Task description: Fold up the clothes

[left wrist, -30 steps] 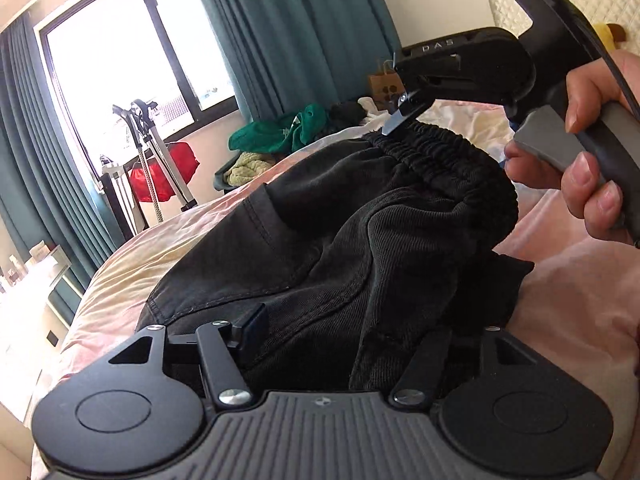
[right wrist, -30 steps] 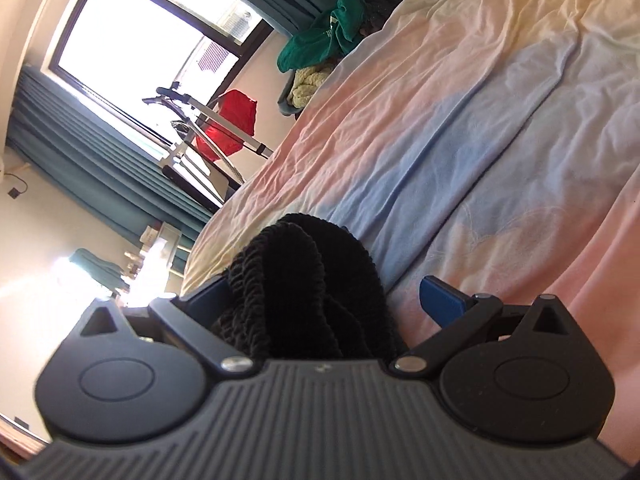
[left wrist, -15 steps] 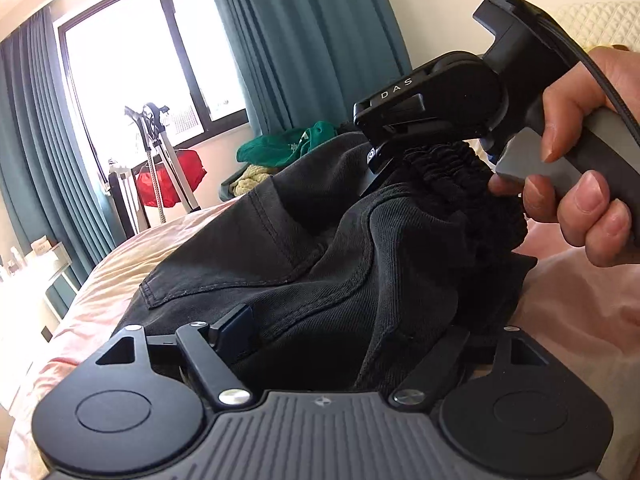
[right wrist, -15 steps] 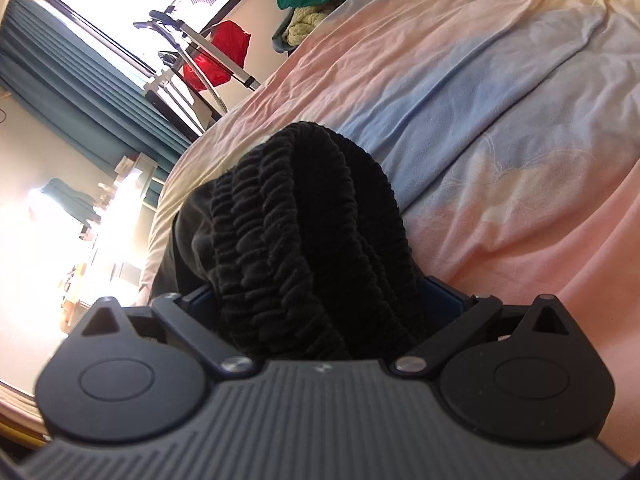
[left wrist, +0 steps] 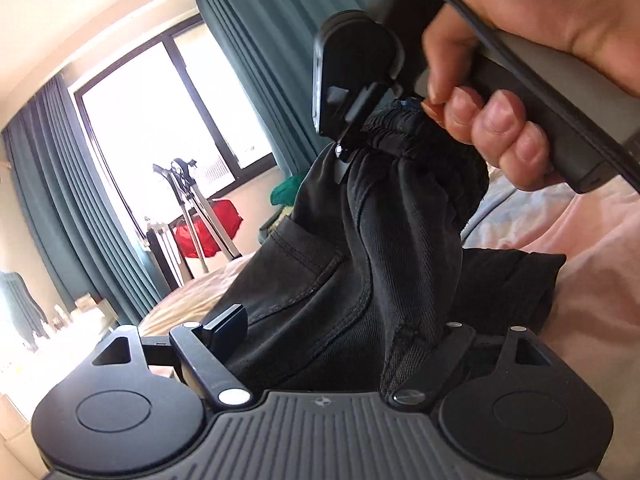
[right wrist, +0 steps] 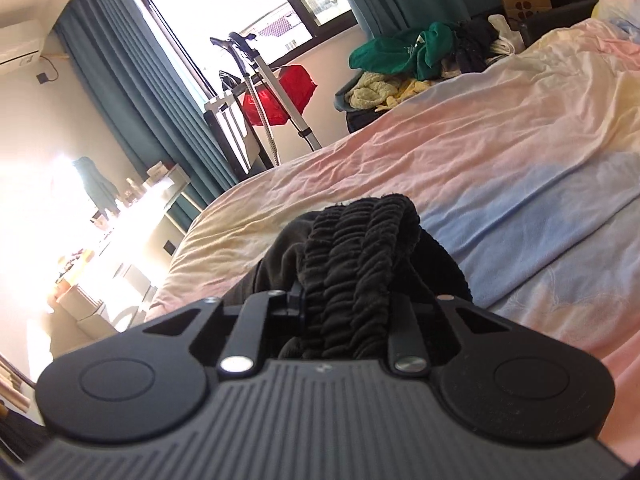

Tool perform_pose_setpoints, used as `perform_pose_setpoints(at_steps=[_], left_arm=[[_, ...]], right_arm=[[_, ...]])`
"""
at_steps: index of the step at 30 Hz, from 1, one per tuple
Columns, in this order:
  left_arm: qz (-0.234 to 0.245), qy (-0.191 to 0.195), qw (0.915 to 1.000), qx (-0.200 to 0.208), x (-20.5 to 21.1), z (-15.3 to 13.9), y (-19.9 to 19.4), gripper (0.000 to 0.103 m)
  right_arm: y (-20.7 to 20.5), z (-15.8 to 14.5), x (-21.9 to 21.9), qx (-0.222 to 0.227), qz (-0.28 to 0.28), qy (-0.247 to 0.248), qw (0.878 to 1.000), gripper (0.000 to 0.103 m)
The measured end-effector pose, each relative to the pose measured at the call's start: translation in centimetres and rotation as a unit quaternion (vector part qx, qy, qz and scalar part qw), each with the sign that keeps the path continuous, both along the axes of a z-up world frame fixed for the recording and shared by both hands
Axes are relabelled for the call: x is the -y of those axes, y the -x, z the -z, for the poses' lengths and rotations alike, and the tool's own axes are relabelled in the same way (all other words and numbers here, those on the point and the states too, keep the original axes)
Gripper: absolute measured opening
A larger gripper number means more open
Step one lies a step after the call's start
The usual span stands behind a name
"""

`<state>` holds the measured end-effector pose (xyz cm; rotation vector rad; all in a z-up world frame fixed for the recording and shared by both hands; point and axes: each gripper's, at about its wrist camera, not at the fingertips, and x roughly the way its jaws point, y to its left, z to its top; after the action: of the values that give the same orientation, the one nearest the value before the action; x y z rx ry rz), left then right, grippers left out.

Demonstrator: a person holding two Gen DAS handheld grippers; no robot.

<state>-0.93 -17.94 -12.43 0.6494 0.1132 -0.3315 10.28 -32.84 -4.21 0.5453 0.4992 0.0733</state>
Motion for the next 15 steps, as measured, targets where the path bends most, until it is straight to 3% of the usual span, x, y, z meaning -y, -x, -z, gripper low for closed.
perform_pose_setpoints(at_steps=[3,6,7,9,10,13,14,15], left_arm=[[0.020,-0.058,0.9964,0.059,1.9,2.1,0.5,0.084],[0.048,-0.107,0.9876,0.104,3.6,4.0,0.6,0.085],[0.057,-0.116,0.9850,0.114,3.8,4.4,0.7,0.087],[0.080,-0.134,0.9777,0.141,4.1,5.2,1.1,0.103],[0.097,-0.150,0.9685,0.174,4.1,5.8,1.6,0.103],[0.125,-0.230,0.9257,0.273,4.8,8.6,2.6,0.103],[0.135,-0.228,0.9243,0.275,4.8,8.8,2.8,0.103],[0.141,-0.218,0.9300,0.260,4.7,8.6,2.8,0.103]], right_arm=[[-0.3,-0.1,-0.9,0.014,-0.020,0.005,1.000,0.021],[-0.3,0.7,-1.2,0.005,-0.028,0.004,1.000,0.022],[-0.3,1.0,-1.2,0.002,-0.030,0.003,1.000,0.022],[-0.3,1.3,-0.5,-0.003,-0.021,-0.004,1.000,0.022],[-0.3,1.5,-0.1,-0.005,-0.016,-0.008,1.000,0.022],[-0.5,2.0,1.2,-0.013,-0.015,-0.061,0.998,0.022],[-0.6,2.2,1.6,-0.015,-0.016,-0.080,0.997,0.022],[-0.5,2.1,1.5,-0.014,-0.016,-0.075,0.997,0.022]])
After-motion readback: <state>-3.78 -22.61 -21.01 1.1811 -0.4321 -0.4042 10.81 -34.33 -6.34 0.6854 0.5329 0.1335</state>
